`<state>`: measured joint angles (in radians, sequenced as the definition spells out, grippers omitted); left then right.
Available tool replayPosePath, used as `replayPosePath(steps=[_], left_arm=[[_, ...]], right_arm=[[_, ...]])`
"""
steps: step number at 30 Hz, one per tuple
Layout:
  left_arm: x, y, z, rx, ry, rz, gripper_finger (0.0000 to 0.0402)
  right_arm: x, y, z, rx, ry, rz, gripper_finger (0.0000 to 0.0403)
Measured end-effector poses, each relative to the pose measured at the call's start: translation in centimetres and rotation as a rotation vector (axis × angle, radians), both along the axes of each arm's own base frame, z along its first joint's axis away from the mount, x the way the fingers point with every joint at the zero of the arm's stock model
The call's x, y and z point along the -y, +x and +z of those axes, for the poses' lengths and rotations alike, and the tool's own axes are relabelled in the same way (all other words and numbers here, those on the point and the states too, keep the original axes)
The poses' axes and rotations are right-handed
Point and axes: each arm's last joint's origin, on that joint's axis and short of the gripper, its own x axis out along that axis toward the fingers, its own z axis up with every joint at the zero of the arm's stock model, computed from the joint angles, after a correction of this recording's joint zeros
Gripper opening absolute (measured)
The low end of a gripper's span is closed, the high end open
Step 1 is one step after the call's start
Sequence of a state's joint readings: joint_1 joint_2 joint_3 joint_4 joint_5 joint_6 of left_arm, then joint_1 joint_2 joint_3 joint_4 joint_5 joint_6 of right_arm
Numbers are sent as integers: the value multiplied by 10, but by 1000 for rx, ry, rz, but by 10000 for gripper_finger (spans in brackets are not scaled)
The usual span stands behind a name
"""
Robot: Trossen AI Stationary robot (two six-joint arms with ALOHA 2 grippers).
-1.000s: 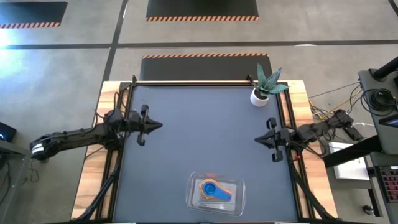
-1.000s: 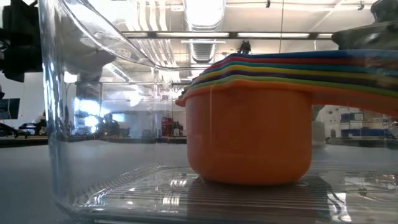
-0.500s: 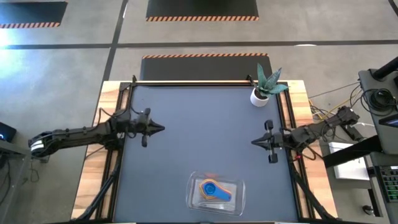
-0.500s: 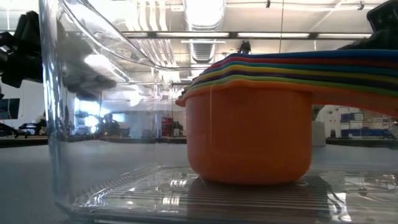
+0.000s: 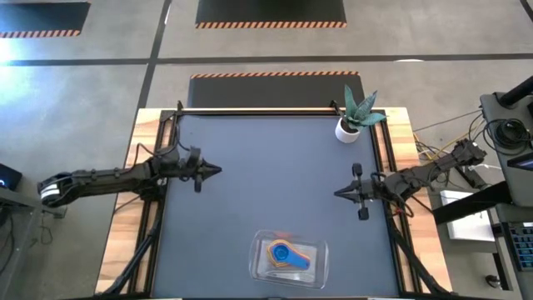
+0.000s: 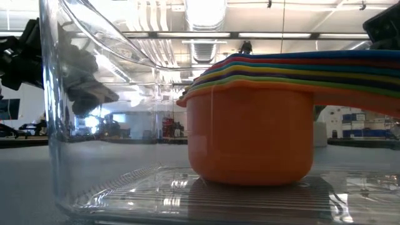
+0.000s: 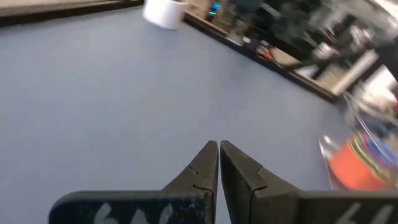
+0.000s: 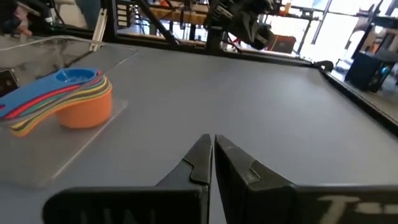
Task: Nest measuring cups in basket
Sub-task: Return to Home Position
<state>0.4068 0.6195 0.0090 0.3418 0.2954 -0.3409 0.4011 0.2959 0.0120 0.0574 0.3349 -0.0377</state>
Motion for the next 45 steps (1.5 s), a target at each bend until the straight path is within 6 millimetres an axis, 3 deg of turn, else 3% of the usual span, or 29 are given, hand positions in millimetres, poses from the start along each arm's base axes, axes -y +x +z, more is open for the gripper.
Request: replayPosePath(steps=[11,23,33,45], left_arm=[[-3,3,0,-24,-75,71,0],[-7,12,14,-10,-70,70,0],[-11,21,29,7,-63,69,0],[-19,41,61,51,-46,68,0]], right_arm=[[3,-6,13,138,-59,22,8],[3,-18,30,295,48,138,8],[4,-14,26,232,152,67,8],[3,-13,25,217,142,68,8]])
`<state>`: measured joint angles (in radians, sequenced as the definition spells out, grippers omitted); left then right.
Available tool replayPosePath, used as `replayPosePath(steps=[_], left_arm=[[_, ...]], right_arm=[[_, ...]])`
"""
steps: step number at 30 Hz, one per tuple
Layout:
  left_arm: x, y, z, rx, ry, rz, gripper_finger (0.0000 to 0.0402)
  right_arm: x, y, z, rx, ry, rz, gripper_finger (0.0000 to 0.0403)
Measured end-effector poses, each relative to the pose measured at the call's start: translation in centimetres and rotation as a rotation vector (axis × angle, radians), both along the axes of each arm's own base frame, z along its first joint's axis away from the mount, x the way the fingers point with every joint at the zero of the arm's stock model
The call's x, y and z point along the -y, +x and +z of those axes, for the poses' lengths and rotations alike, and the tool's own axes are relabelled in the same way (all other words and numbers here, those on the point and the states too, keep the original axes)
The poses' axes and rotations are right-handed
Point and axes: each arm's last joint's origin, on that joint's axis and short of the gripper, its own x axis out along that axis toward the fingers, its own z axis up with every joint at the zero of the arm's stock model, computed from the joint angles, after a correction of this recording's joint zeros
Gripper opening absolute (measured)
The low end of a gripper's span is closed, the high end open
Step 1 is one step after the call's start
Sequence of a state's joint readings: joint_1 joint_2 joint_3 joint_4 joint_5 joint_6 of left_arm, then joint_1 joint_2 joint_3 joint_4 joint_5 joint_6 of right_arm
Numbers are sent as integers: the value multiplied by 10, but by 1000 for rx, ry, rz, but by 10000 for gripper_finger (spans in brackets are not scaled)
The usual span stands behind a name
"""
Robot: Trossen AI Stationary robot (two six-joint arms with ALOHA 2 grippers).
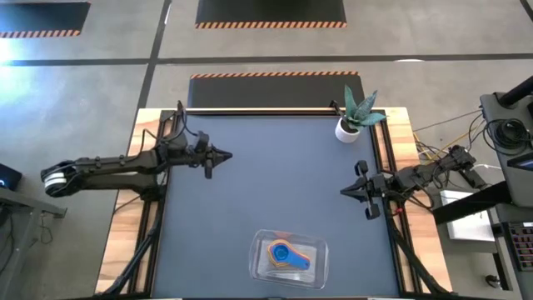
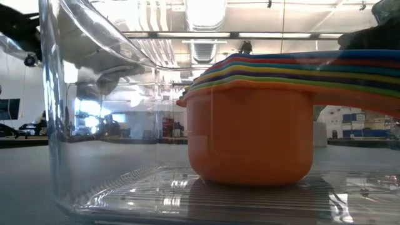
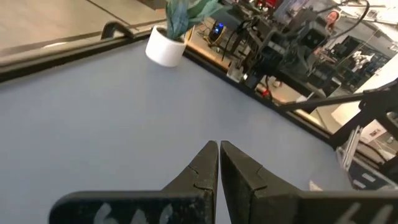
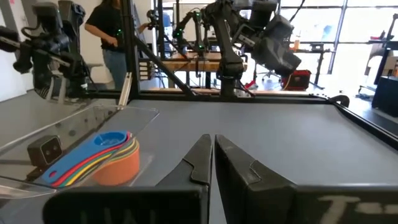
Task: Nest measuring cups in basket
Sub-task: Return to Home Position
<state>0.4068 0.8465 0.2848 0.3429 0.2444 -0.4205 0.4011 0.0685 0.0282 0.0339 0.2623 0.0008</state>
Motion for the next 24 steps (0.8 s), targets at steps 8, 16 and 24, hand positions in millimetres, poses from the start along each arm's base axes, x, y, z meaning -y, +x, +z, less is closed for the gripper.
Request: replayPosePath(steps=[8,16,24], left_arm=[[-11,26,41,63,27,0,0],[-29,67,108,124,211,-32,0],[-47,121,196,151,818,-71,0]], right_arm=[[0,0,0,1,0,0,8],[0,0,0,2,0,0,8],[0,0,1,2,0,0,8]])
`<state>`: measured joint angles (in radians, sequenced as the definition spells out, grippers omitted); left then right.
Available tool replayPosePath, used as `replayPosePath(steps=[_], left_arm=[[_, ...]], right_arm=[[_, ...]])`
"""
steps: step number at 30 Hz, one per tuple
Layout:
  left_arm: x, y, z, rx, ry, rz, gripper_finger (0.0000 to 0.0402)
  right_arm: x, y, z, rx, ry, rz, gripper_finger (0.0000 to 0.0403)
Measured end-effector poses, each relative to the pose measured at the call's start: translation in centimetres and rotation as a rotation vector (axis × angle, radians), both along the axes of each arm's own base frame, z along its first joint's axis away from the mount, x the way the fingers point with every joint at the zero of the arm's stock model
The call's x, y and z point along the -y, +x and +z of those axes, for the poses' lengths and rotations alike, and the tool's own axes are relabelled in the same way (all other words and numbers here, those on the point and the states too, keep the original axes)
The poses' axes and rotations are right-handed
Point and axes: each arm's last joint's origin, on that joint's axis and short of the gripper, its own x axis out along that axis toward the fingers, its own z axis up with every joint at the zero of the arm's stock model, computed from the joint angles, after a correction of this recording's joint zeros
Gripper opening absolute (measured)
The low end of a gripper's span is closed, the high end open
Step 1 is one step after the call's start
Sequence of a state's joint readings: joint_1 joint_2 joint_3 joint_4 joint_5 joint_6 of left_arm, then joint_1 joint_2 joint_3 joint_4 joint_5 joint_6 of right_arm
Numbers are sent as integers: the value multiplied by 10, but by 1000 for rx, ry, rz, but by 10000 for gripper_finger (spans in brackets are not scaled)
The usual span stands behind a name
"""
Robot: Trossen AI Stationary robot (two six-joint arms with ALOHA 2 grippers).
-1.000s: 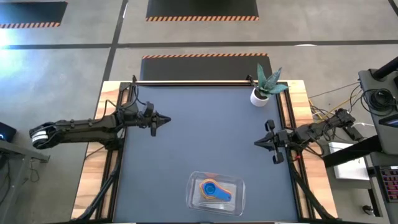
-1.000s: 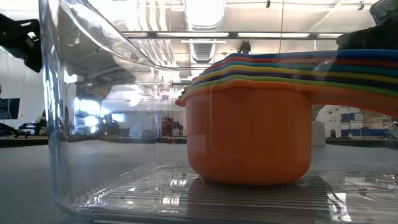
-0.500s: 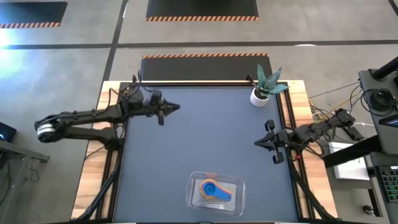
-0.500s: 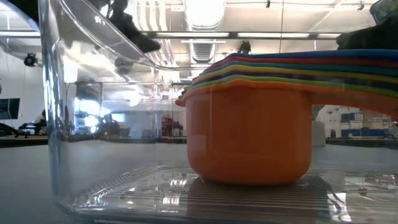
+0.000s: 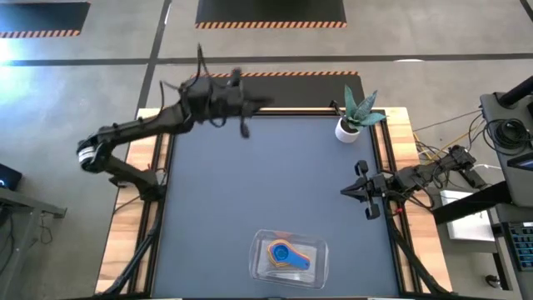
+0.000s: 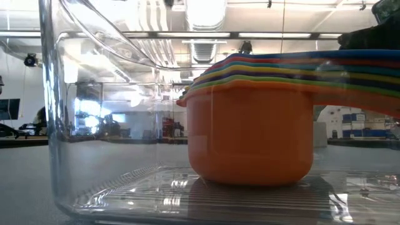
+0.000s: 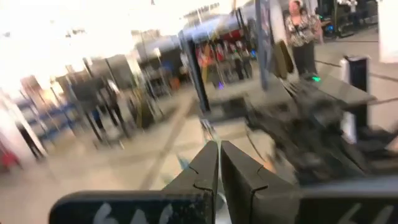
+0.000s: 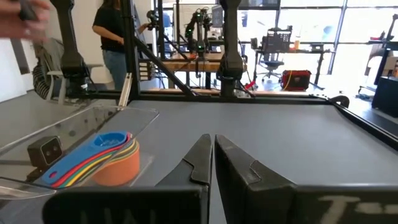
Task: Nest measuring cups in basket
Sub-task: Return to Home Position
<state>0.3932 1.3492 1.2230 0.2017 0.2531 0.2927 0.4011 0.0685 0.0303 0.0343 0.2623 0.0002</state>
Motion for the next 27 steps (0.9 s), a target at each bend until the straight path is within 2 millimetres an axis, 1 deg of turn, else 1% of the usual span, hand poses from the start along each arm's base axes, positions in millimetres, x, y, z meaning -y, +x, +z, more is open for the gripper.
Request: replayPosePath(steps=[4,6,8,11,12,13,14,15,16,17,18,19,21,23,24,25,27], left_arm=[[-12,28,52,101,105,19,0],[-20,38,76,101,75,60,0],[-25,42,97,15,-2,136,0],[-29,38,123,-122,-161,287,0],[-30,36,131,-128,-218,320,0],[-30,40,132,-102,-282,324,0],[-23,32,135,-23,-374,287,0],[-21,22,131,-32,-459,263,0],[-15,13,128,-57,-472,233,0],[-7,-3,127,-79,-481,220,1],[-2,-17,119,-148,-503,222,2],[6,-37,117,-173,-509,224,2],[24,-68,107,-182,-512,216,3],[47,-99,92,-147,-501,164,4],[58,-114,84,-102,-487,118,4],[68,-130,74,-48,-475,67,4],[84,-159,45,81,-452,-24,4]], right_arm=[[0,0,0,0,0,0,8],[0,0,0,0,0,0,8],[0,0,0,0,0,0,8],[0,0,0,0,0,0,9],[0,0,0,0,0,0,9],[0,0,0,0,-1,0,9],[0,0,0,-1,-1,0,9],[0,0,0,1,0,0,9],[0,0,0,-2,-1,-1,9],[0,0,0,-3,-2,-3,9],[0,0,-1,-9,-5,-2,9],[0,0,-1,-13,-6,0,9],[0,0,-1,-16,-7,-1,9],[0,1,-1,-16,-8,-1,9],[0,1,-2,-18,-8,-1,9],[0,1,-2,-19,-9,0,9],[0,1,-2,-22,-11,0,9]])
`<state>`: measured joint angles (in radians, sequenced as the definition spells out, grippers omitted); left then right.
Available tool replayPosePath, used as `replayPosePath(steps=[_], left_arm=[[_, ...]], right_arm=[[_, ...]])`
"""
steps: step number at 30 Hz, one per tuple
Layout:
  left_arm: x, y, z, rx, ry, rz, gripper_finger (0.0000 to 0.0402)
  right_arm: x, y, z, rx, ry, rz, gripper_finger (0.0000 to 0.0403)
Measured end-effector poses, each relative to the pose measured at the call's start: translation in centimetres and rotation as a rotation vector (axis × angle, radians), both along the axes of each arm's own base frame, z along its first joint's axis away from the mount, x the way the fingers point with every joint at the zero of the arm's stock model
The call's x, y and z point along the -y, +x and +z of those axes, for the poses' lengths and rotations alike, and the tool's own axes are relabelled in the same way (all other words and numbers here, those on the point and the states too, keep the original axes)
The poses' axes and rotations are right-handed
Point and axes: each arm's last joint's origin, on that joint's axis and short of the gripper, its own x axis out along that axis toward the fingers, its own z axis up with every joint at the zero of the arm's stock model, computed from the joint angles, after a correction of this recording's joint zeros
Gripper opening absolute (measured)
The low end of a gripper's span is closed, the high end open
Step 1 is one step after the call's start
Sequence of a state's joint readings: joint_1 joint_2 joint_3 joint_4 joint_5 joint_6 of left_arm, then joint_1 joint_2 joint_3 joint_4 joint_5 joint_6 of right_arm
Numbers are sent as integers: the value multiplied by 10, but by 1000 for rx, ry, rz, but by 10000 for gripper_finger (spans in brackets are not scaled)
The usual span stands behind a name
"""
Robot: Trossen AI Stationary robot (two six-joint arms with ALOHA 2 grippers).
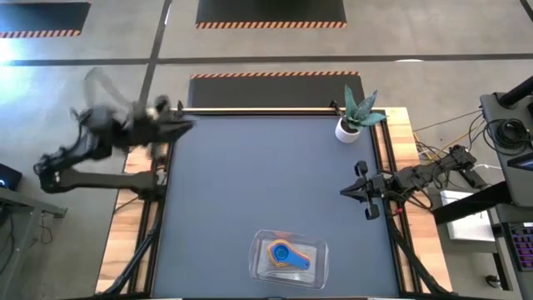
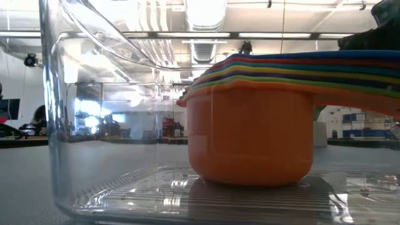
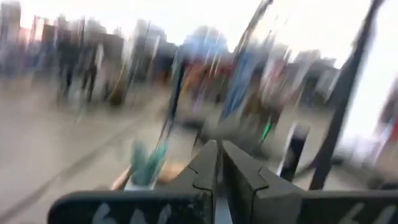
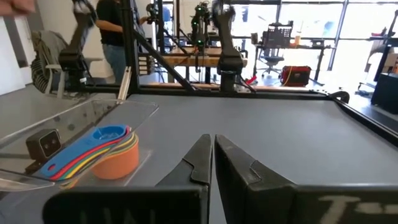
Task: Nest measuring cups in basket
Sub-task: Return to Home Position
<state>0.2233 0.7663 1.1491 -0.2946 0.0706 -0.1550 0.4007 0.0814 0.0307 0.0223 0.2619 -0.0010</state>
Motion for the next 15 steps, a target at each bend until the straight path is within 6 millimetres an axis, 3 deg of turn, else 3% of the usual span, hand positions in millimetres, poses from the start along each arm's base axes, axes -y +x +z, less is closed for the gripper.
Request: replayPosePath(steps=[3,7,10,13,15], left_arm=[[15,-32,-60,225,5,-80,4],[21,-48,-148,293,-51,-145,4],[24,-62,-181,402,-53,-195,4],[26,-50,-203,300,-77,-298,4],[26,-49,-196,297,-70,-323,4]], right_arm=[[0,0,0,-2,0,-1,9],[0,0,0,-3,-1,0,9],[0,0,-1,-5,-2,0,9],[0,0,0,-3,0,1,9],[0,0,-2,-16,-6,-2,9]])
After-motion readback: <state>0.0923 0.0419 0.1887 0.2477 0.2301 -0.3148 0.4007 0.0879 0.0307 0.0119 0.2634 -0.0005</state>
